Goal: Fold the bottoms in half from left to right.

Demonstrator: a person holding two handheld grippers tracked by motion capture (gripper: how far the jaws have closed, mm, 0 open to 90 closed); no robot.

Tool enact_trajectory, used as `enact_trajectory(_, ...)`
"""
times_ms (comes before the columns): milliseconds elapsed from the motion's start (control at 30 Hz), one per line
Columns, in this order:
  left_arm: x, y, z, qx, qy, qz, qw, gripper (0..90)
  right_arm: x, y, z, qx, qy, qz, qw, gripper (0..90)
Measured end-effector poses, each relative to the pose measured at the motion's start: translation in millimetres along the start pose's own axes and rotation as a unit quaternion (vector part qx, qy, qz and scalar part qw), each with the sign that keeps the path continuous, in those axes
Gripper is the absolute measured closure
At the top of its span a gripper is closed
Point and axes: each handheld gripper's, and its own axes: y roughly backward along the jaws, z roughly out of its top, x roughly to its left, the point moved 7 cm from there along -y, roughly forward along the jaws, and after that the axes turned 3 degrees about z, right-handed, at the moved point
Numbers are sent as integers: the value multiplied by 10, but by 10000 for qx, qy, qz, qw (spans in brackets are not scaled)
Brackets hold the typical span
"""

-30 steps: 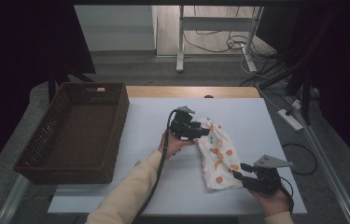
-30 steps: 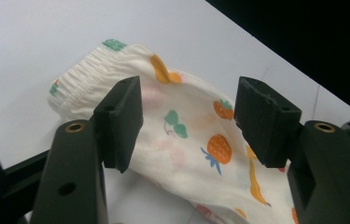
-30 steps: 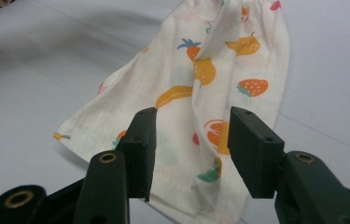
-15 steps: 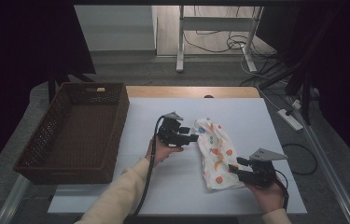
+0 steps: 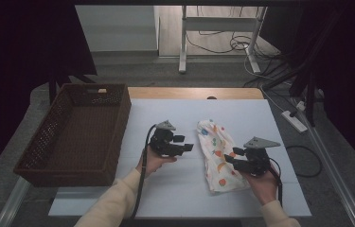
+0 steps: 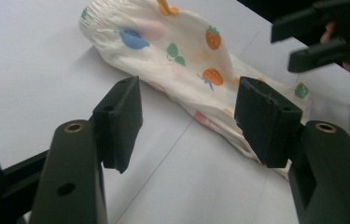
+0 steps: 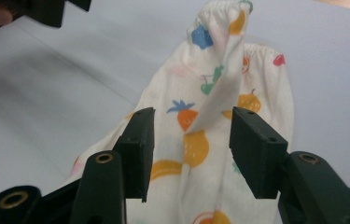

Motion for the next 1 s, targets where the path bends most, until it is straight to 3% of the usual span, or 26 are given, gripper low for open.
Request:
enact_trajectory(367,17,53,-73,-24,47,-27,10000,398,-149,-201,191,5,-42,-86,10000,502)
enact_trajectory(833,14,59,-114,36,7,4,10000,381,-363,-636,444,189,-64,-39,9998,512)
enact_trajectory(1000,23,63,-130,63,12,35,10000,367,-409,-749,494,275,-79,-22,9996,555)
